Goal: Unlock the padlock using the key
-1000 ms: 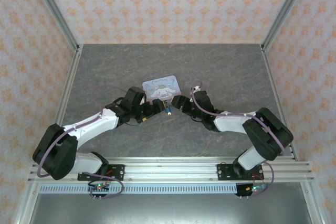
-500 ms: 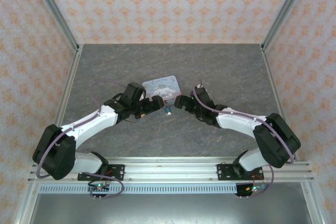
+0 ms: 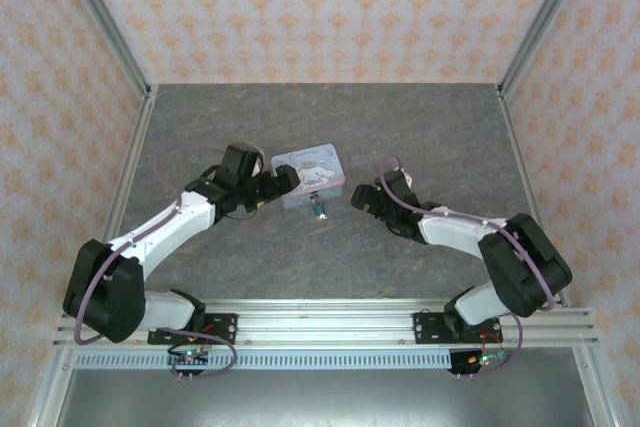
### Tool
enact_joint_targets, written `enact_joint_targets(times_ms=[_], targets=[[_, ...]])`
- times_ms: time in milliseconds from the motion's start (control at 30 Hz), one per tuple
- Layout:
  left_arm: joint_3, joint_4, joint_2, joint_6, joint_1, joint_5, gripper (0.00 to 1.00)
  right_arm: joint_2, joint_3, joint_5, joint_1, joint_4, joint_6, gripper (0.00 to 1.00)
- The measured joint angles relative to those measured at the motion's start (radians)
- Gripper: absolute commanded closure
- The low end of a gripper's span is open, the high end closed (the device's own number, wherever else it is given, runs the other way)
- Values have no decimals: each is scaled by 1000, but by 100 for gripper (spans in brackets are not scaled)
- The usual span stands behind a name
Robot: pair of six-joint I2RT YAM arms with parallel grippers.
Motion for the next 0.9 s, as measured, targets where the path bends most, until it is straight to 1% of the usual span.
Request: enact_joint_targets(times_ms=[200,300,433,533,633,733,833,900], targets=[[45,-4,30,28,50,3,3,0,-9,6,0,15,-18,0],[66,-13,64,41,63,3,3,0,-22,-42,0,55,-37,13],[92,-36,106,63,64,2,3,5,-34,-147,2,118,-57,29],[105,-50,126,78,64,2,3,34,-34,-233,8,184,-65,32],[107,-54,134,86,65,-1,2,84,-25,-299,28,225,-71,39],[107,-60,135,87,64,-1,3,137,6,-342,59,240,-84,47],[108,-66,136,87,65,-1,2,177,49,-365,87,241,-99,51],[107,-68,136,87,64,-1,3,197,74,-372,98,247,-106,52]])
